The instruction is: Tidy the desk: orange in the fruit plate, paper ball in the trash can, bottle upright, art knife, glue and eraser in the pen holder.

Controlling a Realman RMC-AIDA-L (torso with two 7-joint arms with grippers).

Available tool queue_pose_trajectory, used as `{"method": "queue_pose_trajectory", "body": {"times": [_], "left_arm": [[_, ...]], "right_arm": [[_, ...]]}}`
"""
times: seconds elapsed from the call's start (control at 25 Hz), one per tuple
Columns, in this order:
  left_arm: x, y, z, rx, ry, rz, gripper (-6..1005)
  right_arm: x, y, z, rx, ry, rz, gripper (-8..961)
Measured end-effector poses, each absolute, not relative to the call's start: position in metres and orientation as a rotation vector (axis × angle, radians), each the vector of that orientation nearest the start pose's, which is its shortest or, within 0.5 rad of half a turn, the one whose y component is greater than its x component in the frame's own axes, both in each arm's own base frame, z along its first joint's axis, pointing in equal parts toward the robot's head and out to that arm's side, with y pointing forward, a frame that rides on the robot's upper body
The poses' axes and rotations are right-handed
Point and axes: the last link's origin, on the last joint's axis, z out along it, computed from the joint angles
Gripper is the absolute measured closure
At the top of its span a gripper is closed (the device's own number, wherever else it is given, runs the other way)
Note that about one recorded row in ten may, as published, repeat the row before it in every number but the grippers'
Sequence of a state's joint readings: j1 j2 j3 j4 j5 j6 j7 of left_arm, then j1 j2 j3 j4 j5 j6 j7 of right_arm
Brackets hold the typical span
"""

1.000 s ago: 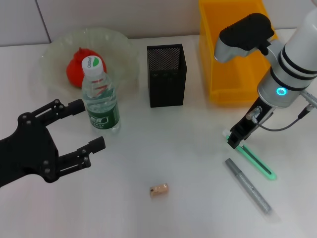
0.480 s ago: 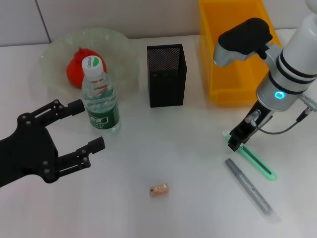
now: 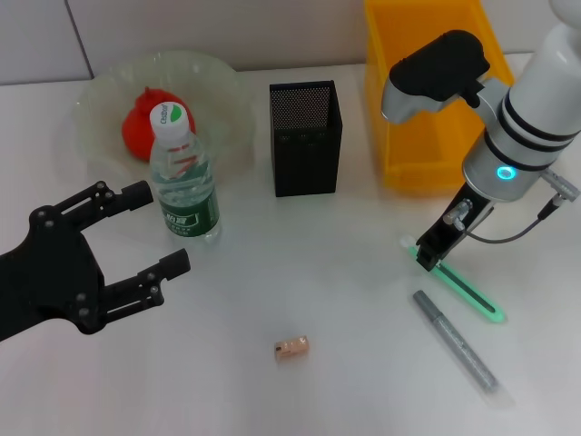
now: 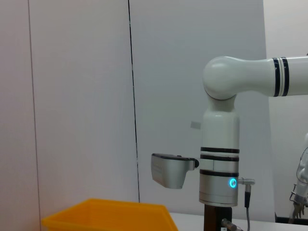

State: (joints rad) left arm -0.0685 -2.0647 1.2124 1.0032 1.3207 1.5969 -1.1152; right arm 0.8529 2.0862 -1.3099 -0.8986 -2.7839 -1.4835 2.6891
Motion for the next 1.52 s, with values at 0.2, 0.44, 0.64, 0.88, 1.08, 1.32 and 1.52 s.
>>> {"method": "queue_pose_trajectory", "body": {"times": [0.2,0.44,0.64,0.88,1.08,1.32,1.52], "left_arm": [[-0.251,0.247,0.026,-2.542,-0.157,-1.013,212],[-0.251,0.248,0.026,-2.541,-0.155,-1.013,212],[-0.249,0.249,0.026,-2.543,-0.147,-1.017,212],[-0.247,0.251,0.025,-2.545,-0.14,-1.02,212],[-0.244,0.254,0.025,-2.547,-0.128,-1.026,212],[-0.242,0.255,0.025,-2.548,-0.125,-1.033,212],[-0.242,0.255,0.025,-2.549,-0.124,-1.037,211]], "right_arm": [[0.196,0.386,-0.024,-2.431,1.142,-0.733,778],[0.184,0.385,-0.017,-2.457,1.119,-0.642,780],[0.172,0.385,-0.008,-2.468,1.079,-0.554,780],[0.153,0.387,0.009,-2.458,0.981,-0.42,780],[0.129,0.387,0.031,-2.433,0.86,-0.249,780],[0.111,0.386,0.043,-2.416,0.772,-0.124,780],[0.101,0.388,0.047,-2.423,0.702,0.021,780]]}}
